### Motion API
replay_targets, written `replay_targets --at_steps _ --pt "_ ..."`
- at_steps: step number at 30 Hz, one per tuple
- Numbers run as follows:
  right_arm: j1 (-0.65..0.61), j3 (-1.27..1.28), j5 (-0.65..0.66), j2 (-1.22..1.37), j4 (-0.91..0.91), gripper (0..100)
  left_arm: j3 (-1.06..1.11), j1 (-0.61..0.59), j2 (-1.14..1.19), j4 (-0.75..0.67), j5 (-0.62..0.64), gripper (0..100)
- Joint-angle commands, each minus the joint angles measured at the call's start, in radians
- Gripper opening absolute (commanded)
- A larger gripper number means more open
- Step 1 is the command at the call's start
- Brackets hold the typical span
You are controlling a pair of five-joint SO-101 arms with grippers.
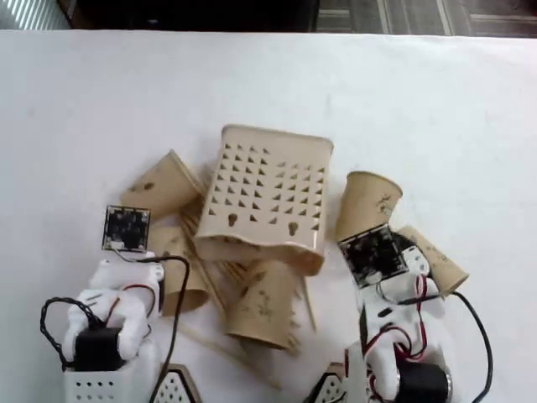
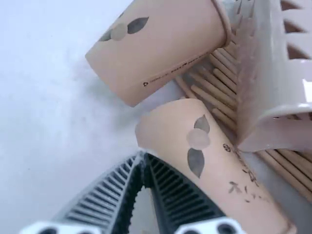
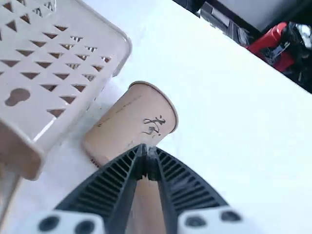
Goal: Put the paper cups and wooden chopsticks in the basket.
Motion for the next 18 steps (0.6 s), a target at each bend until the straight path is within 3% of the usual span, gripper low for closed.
replay_targets --at_steps 1,7,12,18 --pt "-0.074 -0.092 0.043 0.012 0.048 3.3 -0.044 -0.01 -0.002 0.005 -0.008 2" --pt "-0.249 -0.224 0.037 0.074 0.179 11.5 -0.025 -0.01 -0.002 -0.002 -0.008 2" --pt "-0.352 -0.358 0.037 0.363 0.254 12.5 0.021 -0.01 -0.002 -0.066 -0.008 2" --pt "-0.472 -0.519 0.035 0.694 0.366 27.6 0.026 -0.01 -0.002 -0.072 -0.008 2"
